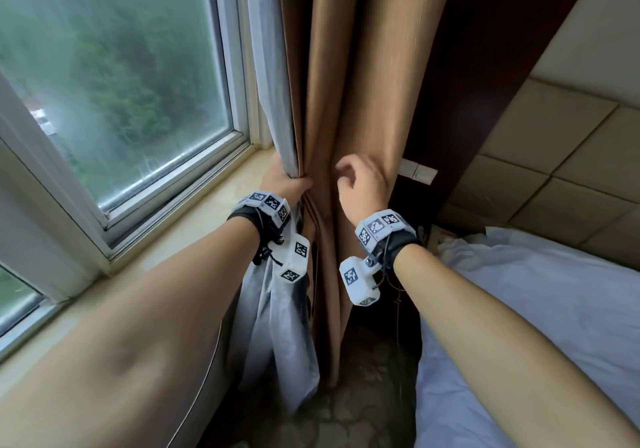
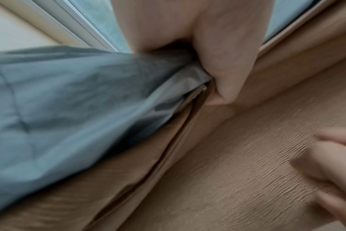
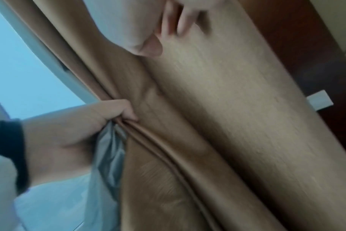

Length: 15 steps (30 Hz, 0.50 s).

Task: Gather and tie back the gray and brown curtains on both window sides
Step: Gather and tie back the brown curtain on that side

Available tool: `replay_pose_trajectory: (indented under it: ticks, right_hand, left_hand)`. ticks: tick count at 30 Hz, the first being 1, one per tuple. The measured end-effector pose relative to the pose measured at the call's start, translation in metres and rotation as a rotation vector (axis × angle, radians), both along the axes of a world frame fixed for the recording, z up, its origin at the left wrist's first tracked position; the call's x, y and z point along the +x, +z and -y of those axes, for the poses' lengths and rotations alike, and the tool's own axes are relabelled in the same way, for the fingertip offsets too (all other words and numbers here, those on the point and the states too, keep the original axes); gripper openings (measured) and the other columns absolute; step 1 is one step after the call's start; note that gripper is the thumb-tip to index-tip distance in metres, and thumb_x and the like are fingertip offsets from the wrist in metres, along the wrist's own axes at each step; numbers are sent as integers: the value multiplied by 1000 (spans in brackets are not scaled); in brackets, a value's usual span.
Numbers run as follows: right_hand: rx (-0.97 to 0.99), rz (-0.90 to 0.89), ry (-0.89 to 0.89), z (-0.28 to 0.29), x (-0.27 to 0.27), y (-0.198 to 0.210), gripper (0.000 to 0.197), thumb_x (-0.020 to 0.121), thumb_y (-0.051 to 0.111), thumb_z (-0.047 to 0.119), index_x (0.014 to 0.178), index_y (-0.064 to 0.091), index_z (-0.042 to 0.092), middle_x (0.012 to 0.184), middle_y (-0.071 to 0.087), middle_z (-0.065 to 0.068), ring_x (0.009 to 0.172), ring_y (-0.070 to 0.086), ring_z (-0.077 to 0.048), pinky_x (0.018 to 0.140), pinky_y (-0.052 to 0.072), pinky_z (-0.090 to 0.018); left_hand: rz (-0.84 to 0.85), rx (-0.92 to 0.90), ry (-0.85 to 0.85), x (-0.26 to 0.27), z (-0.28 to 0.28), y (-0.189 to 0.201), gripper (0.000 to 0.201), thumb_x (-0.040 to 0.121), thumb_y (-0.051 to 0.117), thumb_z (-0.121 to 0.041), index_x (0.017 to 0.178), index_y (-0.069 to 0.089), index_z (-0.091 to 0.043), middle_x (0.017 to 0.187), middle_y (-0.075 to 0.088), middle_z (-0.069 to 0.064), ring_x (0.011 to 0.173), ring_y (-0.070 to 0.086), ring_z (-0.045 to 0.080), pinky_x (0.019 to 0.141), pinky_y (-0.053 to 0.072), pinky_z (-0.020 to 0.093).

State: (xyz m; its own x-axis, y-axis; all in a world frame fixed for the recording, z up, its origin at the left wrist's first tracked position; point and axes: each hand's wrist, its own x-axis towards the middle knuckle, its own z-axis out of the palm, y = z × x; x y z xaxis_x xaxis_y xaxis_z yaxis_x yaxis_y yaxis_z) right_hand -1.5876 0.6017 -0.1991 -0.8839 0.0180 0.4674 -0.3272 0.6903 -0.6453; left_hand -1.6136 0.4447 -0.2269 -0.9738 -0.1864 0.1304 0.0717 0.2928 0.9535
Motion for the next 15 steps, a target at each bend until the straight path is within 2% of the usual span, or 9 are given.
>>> replay_pose_trajectory:
  ticks: [2, 4, 6, 8, 9, 11, 13, 15]
  right_hand:
    - [53, -201, -217, -14, 4, -2, 49, 62, 59, 13, 111, 59, 17, 124, 55, -2, 114, 52, -27, 92, 42, -40]
    - [-8, -189, -380, -25, 4, -4, 72, 61, 69, 17, 130, 49, 18, 141, 42, -3, 124, 45, -29, 93, 38, -42]
    - [-89, -148, -432, -33, 0, -6, 79, 63, 76, 17, 135, 44, 16, 143, 40, -6, 123, 45, -30, 93, 42, -46]
    - [-211, -83, -356, -36, -1, -3, 65, 71, 74, 15, 130, 45, 14, 130, 50, -8, 112, 54, -29, 90, 48, -44]
    - [-246, -20, -295, -34, -2, -1, 49, 78, 70, 14, 121, 48, 11, 115, 57, -7, 102, 58, -29, 86, 50, -40]
    - [-154, 38, -200, -25, 2, 3, 20, 85, 65, 15, 101, 56, 7, 85, 60, -7, 83, 60, -31, 74, 46, -32]
    - [-98, 18, -87, -15, 6, 4, 20, 84, 65, 13, 101, 63, 3, 86, 65, -12, 81, 61, -31, 68, 39, -24]
    - [-93, 83, 41, -3, 4, 5, 23, 85, 64, 12, 107, 64, 4, 89, 67, -13, 79, 61, -27, 68, 39, -20]
  left_hand:
    - [-1, 3, -15, -1, 2, 3, 57, 70, 71, -5, 124, 54, -13, 103, 64, 1, 89, 59, 13, 66, 43, 17]
    - [4, 40, -46, -2, 5, 2, 64, 69, 72, -1, 128, 52, -9, 108, 63, 3, 93, 59, 15, 70, 44, 17]
    - [9, 97, -89, -1, 6, 4, 74, 59, 72, -9, 129, 52, -6, 112, 65, 9, 98, 61, 18, 80, 48, 25]
    - [-8, 113, -111, 1, 7, 5, 78, 51, 66, -15, 127, 53, -5, 114, 66, 13, 101, 63, 20, 85, 52, 33]
    - [-8, 111, -107, 0, 7, 4, 76, 51, 65, -15, 126, 54, -6, 113, 67, 13, 101, 64, 21, 85, 53, 35]
    - [6, 107, -84, 0, 9, 5, 72, 52, 65, -13, 123, 55, -8, 111, 67, 12, 98, 64, 21, 86, 53, 35]
    - [-2, 83, -83, -1, 9, 6, 68, 51, 65, -13, 119, 57, -9, 109, 68, 12, 98, 65, 22, 85, 53, 35]
    - [-18, 65, -108, -4, 9, 7, 57, 54, 67, -8, 110, 60, -11, 104, 68, 11, 94, 64, 20, 78, 53, 25]
